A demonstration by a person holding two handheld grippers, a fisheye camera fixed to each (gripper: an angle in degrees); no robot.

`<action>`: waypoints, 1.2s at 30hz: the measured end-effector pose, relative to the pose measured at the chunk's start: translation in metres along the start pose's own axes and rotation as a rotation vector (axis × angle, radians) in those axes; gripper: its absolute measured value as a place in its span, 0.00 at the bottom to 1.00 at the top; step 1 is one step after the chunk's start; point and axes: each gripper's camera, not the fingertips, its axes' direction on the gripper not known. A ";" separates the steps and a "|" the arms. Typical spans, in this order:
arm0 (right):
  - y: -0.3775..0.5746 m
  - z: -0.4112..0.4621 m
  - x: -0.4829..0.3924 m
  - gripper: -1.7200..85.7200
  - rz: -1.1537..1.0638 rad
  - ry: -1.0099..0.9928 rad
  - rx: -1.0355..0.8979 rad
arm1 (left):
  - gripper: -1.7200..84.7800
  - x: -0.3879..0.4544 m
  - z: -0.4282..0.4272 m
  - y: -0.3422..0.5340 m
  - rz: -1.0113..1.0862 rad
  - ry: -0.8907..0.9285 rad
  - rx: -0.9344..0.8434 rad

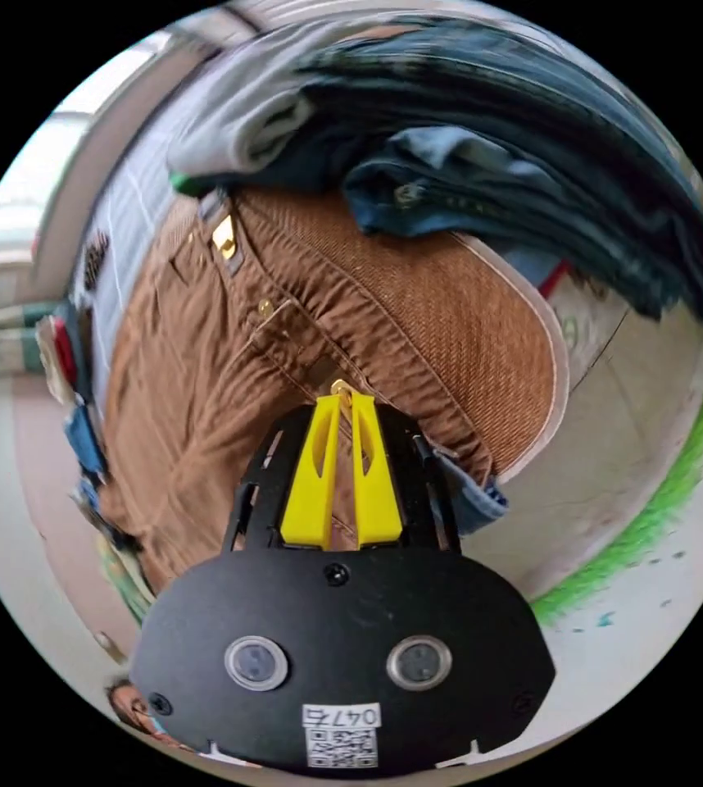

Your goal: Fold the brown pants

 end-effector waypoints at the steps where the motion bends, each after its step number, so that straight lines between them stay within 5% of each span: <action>1: 0.013 0.000 0.024 0.02 0.069 -0.082 0.060 | 0.01 0.003 -0.001 0.000 0.008 -0.008 0.000; 6: 0.034 0.000 0.073 0.03 0.083 -0.228 0.181 | 0.01 0.001 -0.003 0.000 0.009 0.008 0.003; 11: -0.005 -0.037 0.028 0.02 -0.268 -0.091 0.089 | 0.01 -0.003 -0.004 0.000 -0.007 0.029 -0.001; 16: -0.028 -0.019 -0.102 0.03 -0.763 0.460 -0.135 | 0.01 0.002 -0.004 0.000 -0.018 0.010 -0.004; 25: -0.061 0.065 -0.177 0.02 -0.852 0.747 -0.367 | 0.01 0.000 -0.002 0.001 -0.018 0.020 -0.009; 36: -0.087 0.065 -0.206 0.03 -0.794 0.820 -0.418 | 0.01 -0.010 0.003 0.005 -0.033 0.061 0.000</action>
